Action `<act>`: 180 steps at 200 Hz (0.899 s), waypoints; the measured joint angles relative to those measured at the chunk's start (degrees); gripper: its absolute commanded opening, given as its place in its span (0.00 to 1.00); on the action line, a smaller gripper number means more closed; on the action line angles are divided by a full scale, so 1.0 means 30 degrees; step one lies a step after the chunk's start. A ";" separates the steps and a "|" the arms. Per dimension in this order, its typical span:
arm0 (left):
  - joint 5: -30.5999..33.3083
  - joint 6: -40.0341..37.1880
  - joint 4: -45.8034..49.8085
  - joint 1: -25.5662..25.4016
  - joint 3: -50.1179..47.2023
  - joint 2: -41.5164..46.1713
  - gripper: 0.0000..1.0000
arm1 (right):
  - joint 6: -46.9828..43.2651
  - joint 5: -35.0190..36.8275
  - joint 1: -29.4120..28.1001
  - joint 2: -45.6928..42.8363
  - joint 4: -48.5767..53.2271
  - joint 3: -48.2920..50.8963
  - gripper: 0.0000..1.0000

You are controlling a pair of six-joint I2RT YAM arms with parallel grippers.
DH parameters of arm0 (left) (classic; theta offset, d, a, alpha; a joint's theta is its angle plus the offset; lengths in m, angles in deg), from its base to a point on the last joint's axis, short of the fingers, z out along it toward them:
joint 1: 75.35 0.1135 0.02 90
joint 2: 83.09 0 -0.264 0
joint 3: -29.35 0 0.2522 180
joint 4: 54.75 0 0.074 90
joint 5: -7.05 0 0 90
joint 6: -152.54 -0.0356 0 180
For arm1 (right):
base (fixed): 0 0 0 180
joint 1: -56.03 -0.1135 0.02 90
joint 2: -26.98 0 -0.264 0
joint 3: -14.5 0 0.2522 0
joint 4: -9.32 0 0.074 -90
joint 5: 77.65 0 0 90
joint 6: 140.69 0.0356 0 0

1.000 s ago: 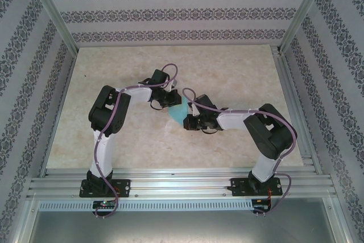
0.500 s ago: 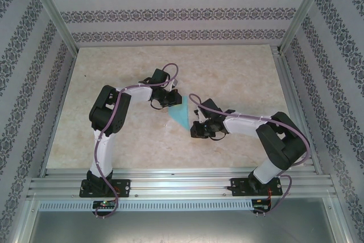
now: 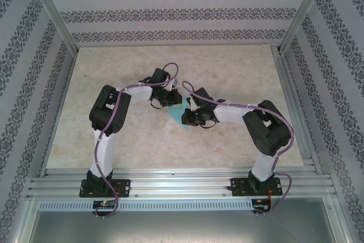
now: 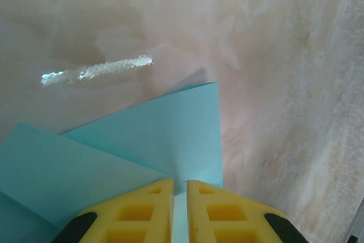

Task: Fold a paper plane with a square sheet of paper (fold left side to right side)
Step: Fourth fold the wing at the center of the table.

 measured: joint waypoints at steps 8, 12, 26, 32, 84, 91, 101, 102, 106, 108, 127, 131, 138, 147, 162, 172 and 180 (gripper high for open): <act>0.0015 -0.0015 0.0204 0.0000 0.0102 0.0000 0.15 | 0.0117 -0.0022 0.0000 0.0051 -0.0299 0.0408 0.10; 0.0036 -0.0029 0.0291 0.0022 0.0146 0.0000 0.16 | 0.0160 -0.0029 0.0000 -0.0015 -0.0372 0.0466 0.09; 0.0109 -0.0124 0.0612 0.0036 0.0350 0.0000 0.19 | 0.0291 0.0029 0.0007 -0.0102 -0.0794 0.0772 0.10; 0.0153 -0.0153 0.0765 0.0058 0.0466 0.0000 0.21 | 0.0335 0.0022 0.0007 -0.0153 -0.0969 0.0896 0.09; 0.0284 -0.0342 0.1428 0.0138 0.0321 0.2186 0.16 | 0.0335 0.0029 0.0007 -0.0386 -0.1953 0.1581 0.09; 0.0262 -0.0328 0.1282 0.0153 -0.0117 0.2878 0.14 | 0.0335 0.0036 0.0007 -0.0401 -0.2004 0.1625 0.09; 0.0117 -0.0189 0.0962 0.0124 -0.0889 0.3891 0.12 | 0.0335 0.0044 0.0007 -0.0408 -0.2011 0.1632 0.09; 0.0087 -0.0175 0.0889 0.0109 -0.1020 0.4022 0.12 | 0.0328 0.0044 0.0007 -0.0408 -0.2011 0.1632 0.09; 0.0036 -0.0138 0.0736 0.0095 -0.1326 0.4342 0.12 | 0.0328 0.0044 0.0007 -0.0408 -0.2011 0.1632 0.09; -0.0022 -0.0044 0.0590 0.0066 -0.1508 0.4524 0.12 | 0.0328 0.0044 0.0007 -0.0408 -0.2011 0.1632 0.09; -0.0328 0.0430 -0.0525 -0.0335 -0.3031 0.5333 0.11 | 0.0328 0.0051 0.0007 -0.0408 -0.2004 0.1625 0.09; -0.0350 0.0546 -0.0750 -0.0444 -0.3293 0.5355 0.11 | 0.0328 0.0051 0.0007 -0.0408 -0.1996 0.1625 0.09; -0.0379 0.0765 -0.1078 -0.0714 -0.3774 0.5340 0.10 | 0.0328 0.0051 0.0007 -0.0401 -0.1989 0.1617 0.09; -0.0372 0.1100 -0.1399 -0.1064 -0.4379 0.5246 0.10 | 0.0335 0.0066 0.0000 -0.0401 -0.1982 0.1610 0.09; -0.0357 0.1639 -0.1902 -0.1486 -0.5136 0.5078 0.09 | 0.0328 0.0109 -0.0007 -0.0401 -0.1953 0.1603 0.09; -0.0364 0.1996 -0.2375 -0.1690 -0.5523 0.4903 0.09 | 0.0321 0.0109 -0.0007 -0.0401 -0.1902 0.1552 0.09; -0.0357 0.2295 -0.2805 -0.1792 -0.5763 0.4743 0.09 | 0.0321 0.0124 -0.0029 -0.0379 -0.1829 0.1508 0.09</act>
